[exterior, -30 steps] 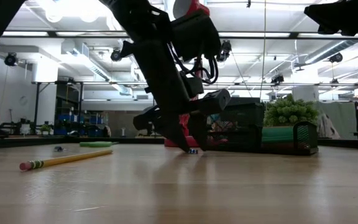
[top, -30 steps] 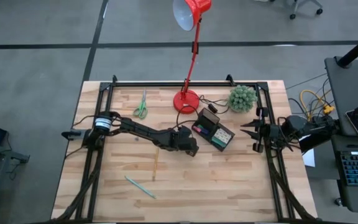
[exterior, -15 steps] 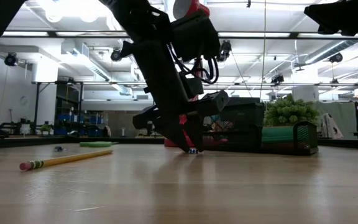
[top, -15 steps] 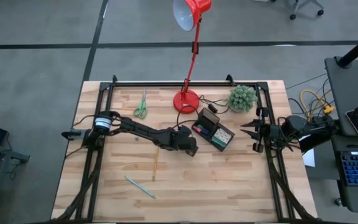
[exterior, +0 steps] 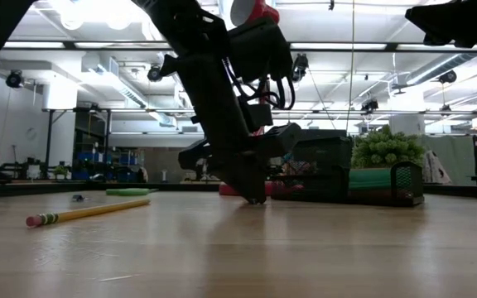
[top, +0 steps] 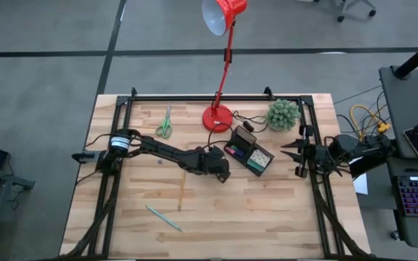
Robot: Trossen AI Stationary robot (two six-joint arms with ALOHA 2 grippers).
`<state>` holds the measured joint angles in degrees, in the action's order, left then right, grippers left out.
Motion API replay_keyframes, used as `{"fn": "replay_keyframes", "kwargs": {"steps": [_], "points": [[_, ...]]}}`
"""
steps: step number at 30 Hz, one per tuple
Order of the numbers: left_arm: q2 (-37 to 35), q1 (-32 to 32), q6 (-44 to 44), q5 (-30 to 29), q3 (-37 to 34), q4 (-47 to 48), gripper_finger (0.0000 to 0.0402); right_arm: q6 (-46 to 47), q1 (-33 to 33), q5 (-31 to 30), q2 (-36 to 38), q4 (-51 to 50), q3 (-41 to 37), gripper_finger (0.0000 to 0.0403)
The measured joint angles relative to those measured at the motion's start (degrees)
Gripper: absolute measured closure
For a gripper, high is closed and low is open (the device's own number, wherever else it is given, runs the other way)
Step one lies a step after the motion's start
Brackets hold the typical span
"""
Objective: Pick and place office supplies into organizer
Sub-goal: Put the right binder clip into the desk organizer
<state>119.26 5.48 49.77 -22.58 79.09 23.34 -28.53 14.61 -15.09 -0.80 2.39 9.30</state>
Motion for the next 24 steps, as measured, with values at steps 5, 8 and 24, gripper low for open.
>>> {"fn": "replay_keyframes", "kwargs": {"steps": [5,8,24], "points": [[0.0,0.0,-1.2,0.3,0.0,-0.3,0.0366,0.0,0.0,0.0,0.0,0.0,0.0,0.0346],[0.0,0.0,-2.3,0.4,0.0,-0.3,0.0367,0.0,0.0,0.0,0.0,0.0,0.0,0.0346],[0.0,-0.5,-5.4,1.2,0.2,-0.3,0.0365,0.0,0.0,0.0,0.0,0.0,0.0,0.0346]]}}
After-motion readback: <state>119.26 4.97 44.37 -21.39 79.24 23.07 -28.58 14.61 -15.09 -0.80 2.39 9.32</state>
